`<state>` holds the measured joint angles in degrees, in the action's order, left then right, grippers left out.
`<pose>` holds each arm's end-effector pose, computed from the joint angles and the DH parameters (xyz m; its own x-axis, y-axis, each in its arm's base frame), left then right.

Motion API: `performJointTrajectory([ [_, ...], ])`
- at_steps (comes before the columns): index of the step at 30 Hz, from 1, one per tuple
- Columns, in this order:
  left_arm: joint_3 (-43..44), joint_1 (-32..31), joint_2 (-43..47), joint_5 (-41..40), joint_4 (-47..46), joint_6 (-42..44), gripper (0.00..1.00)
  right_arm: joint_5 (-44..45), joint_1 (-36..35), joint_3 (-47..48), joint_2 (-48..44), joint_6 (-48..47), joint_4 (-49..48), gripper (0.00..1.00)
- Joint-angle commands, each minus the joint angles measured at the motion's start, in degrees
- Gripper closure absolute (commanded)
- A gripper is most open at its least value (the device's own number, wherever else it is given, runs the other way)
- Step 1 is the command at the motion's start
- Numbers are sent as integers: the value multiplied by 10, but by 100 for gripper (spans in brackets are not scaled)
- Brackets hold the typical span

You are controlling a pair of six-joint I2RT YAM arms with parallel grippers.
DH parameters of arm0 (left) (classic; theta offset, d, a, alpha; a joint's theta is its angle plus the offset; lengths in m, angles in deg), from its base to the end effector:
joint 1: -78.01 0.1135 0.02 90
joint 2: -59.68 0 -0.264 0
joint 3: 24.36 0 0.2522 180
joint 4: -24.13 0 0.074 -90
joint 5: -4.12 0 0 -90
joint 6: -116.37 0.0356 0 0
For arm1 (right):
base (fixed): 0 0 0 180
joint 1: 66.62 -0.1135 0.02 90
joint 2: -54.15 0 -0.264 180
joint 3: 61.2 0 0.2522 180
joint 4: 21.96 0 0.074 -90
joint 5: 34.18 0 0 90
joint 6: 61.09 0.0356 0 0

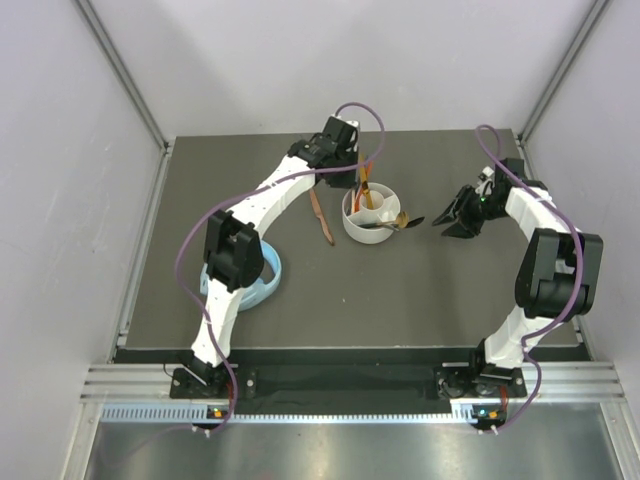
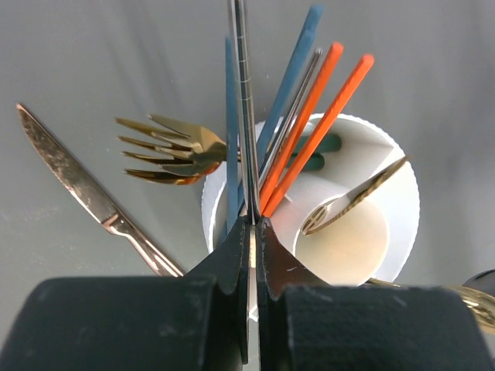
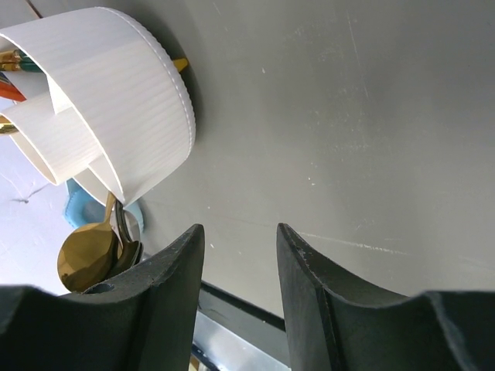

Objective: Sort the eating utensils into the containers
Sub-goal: Place the chopstick in the container.

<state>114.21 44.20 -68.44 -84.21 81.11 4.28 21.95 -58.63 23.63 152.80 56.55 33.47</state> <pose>0.4202 -0.2826 0.2874 -0.7742 0.0660 -0.6295 0.3040 0.9111 -0.2783 0.3407 -0.0278 0.2174 -0.8575 0.5093 -0.0721 0.3586 0.6924 0.6260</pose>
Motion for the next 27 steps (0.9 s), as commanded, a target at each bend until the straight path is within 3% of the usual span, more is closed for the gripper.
performJointTrajectory([
  [1, -17, -7, 23, 8, -24, 14, 100, -3, -5, 24, -3, -12, 4, 57],
  [4, -24, -10, 27, 5, -24, 16, 100, -3, -4, 23, -4, -14, 4, 57],
  [9, -38, -11, 37, -6, -24, 19, 89, -1, -4, 15, -8, -15, 3, 57],
  [14, -49, -11, 49, -11, -21, 18, 68, -1, -4, 9, -15, -15, 1, 57],
  [22, -58, -8, 90, -89, -23, 6, 65, -1, -4, -2, -26, -17, -2, 57],
  [27, -156, 0, 196, -140, -105, -14, 57, -2, -4, -7, -30, -18, -2, 57],
])
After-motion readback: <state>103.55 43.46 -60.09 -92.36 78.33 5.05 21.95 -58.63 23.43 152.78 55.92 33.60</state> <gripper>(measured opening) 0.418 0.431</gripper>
